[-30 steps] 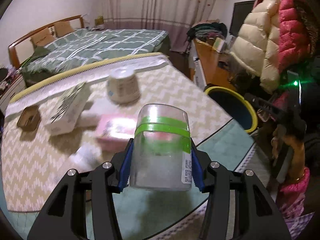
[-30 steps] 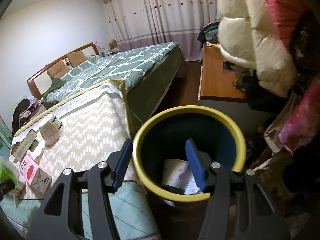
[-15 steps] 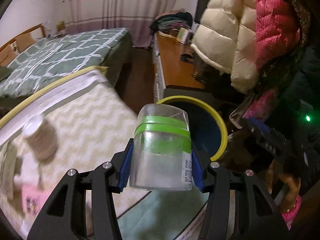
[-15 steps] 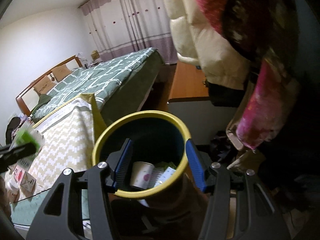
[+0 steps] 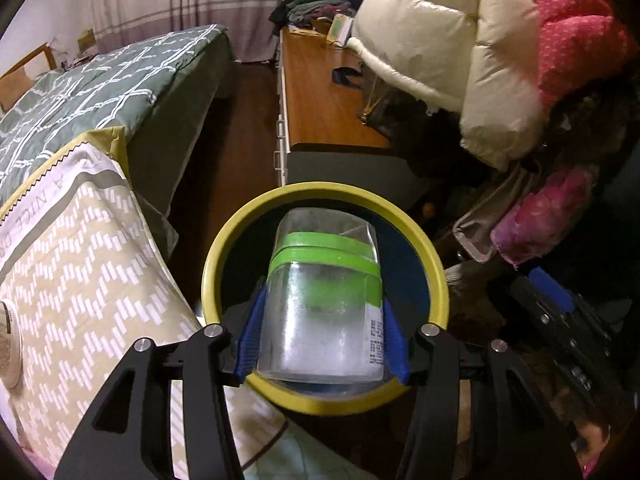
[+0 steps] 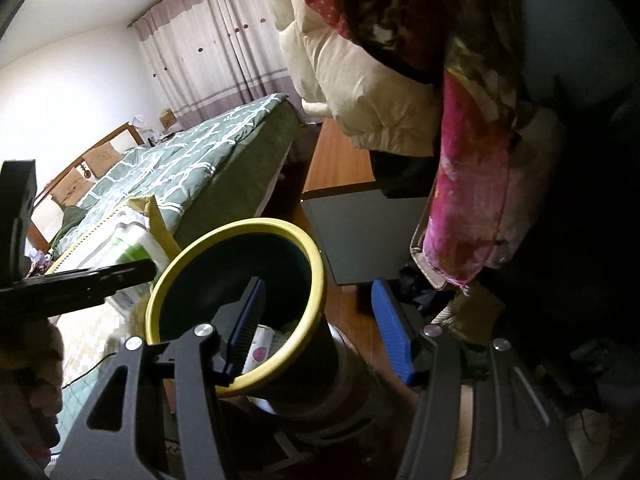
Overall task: Collect trash
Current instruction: 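Carry the jar with the left gripper over the yellow bin and release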
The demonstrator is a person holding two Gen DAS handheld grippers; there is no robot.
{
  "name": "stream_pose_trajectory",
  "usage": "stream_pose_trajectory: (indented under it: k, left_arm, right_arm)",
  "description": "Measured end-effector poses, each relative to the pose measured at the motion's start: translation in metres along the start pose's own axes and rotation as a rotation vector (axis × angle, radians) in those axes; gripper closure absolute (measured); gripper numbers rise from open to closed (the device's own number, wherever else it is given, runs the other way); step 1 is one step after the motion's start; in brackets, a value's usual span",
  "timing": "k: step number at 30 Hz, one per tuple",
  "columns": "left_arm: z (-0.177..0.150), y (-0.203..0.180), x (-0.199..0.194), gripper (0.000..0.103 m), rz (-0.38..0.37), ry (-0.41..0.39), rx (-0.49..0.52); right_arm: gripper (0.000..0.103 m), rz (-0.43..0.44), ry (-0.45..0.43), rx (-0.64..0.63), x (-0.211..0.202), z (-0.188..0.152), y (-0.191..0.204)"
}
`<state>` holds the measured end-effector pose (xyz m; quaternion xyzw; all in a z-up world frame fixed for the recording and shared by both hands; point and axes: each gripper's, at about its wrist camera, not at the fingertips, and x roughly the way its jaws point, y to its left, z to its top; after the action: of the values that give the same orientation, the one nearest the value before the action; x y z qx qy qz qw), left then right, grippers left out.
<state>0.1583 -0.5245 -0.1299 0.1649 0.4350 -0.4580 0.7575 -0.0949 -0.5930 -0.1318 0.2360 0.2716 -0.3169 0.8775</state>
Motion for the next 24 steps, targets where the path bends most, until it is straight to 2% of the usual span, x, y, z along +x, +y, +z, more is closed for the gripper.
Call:
stream_pose_trajectory:
  k: [1,2,6,9,14,24]
  left_arm:
    - [0.000,0.001,-0.001,0.024,0.006,-0.008,-0.005]
    - [0.000,0.002,-0.005,0.020,0.015,-0.031,-0.012]
    - [-0.008,0.007,-0.043,0.017,0.050,-0.110,-0.009]
    - [-0.024,0.014,-0.090,0.009,0.064,-0.203,-0.015]
    - [-0.071,0.042,-0.170,0.005,0.148,-0.334,-0.054]
    - [-0.183,0.143,-0.280,0.005,0.427,-0.420,-0.293]
  right_arm:
    - [0.048,0.001,0.001,-0.003,0.001,0.000,0.002]
    - [0.048,0.001,0.003,-0.007,0.002,0.001,0.006]
    - [0.047,0.014,0.004,-0.029,0.000,-0.001,0.021]
    - [0.047,0.030,0.007,-0.049,-0.001,-0.003,0.034]
    - [0.047,0.072,0.019,-0.096,-0.002,-0.009,0.061]
    - [0.047,0.193,0.039,-0.236,-0.012,-0.020,0.150]
